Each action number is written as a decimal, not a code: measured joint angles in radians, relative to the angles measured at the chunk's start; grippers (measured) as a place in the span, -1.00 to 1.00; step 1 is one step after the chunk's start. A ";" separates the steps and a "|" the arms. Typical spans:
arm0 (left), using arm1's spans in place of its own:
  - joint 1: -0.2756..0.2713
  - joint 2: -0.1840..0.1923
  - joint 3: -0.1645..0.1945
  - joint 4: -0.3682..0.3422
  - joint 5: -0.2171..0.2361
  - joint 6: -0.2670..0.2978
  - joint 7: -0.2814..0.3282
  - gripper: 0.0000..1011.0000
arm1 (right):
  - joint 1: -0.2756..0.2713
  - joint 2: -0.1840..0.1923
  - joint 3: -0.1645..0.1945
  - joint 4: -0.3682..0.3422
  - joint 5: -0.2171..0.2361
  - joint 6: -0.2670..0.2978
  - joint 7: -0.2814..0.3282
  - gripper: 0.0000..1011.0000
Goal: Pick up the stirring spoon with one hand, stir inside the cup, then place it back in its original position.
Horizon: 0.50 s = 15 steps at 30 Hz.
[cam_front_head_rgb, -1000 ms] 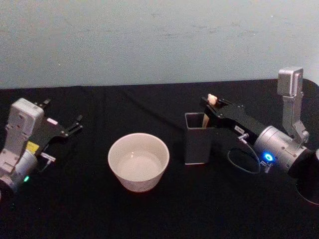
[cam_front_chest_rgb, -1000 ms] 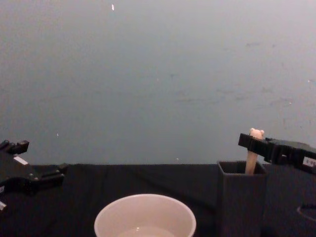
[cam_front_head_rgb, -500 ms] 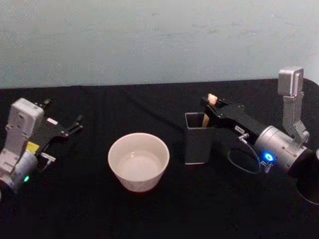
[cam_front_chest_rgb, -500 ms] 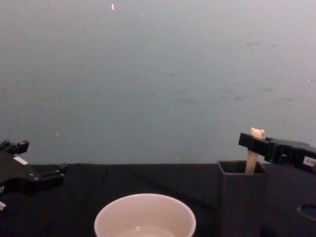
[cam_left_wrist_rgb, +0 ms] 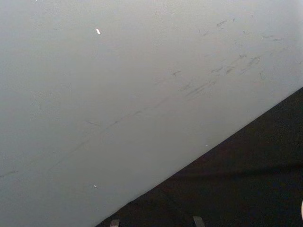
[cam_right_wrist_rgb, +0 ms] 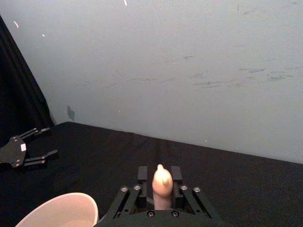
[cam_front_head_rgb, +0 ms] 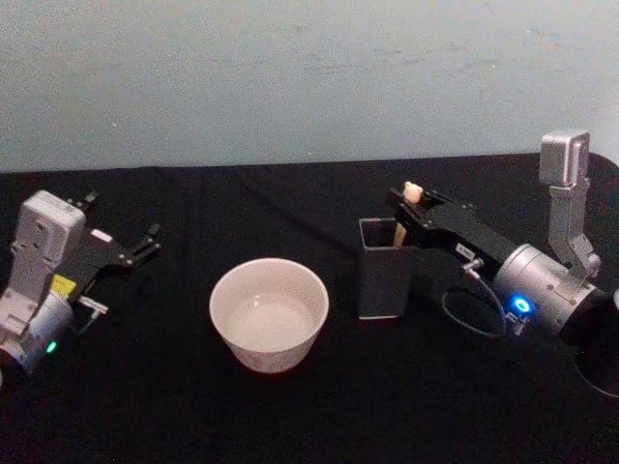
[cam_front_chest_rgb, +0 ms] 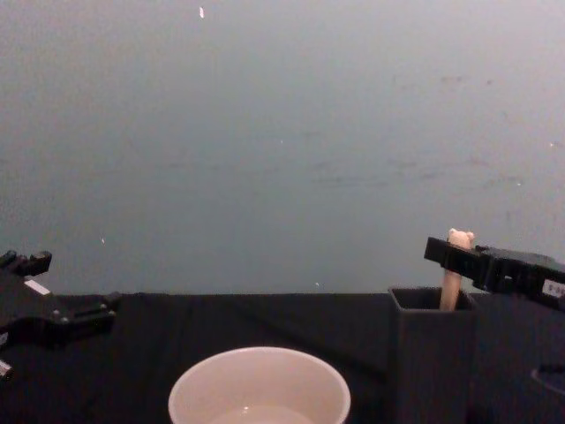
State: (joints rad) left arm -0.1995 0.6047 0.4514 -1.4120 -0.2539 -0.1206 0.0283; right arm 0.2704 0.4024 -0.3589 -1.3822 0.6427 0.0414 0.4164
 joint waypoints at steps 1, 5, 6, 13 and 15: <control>0.000 0.000 0.000 0.000 0.000 0.000 0.000 0.98 | 0.000 0.000 0.000 0.000 0.000 0.000 0.000 -0.40; 0.000 0.000 0.000 0.000 0.000 0.000 0.000 0.98 | 0.000 0.000 0.000 0.000 0.000 0.000 0.000 -0.13; 0.000 0.000 0.000 0.000 0.000 0.000 0.000 0.98 | 0.000 0.000 0.000 0.000 0.000 0.000 0.000 -0.09; 0.000 0.000 0.000 0.000 0.000 0.000 0.000 0.98 | 0.000 0.000 0.000 0.000 0.000 0.000 0.000 0.39; 0.000 0.000 0.000 0.000 0.000 0.000 0.000 0.98 | 0.000 0.000 0.000 0.000 0.000 0.000 0.000 0.50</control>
State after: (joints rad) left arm -0.1995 0.6047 0.4514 -1.4120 -0.2539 -0.1205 0.0283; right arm 0.2704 0.4024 -0.3589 -1.3821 0.6429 0.0413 0.4164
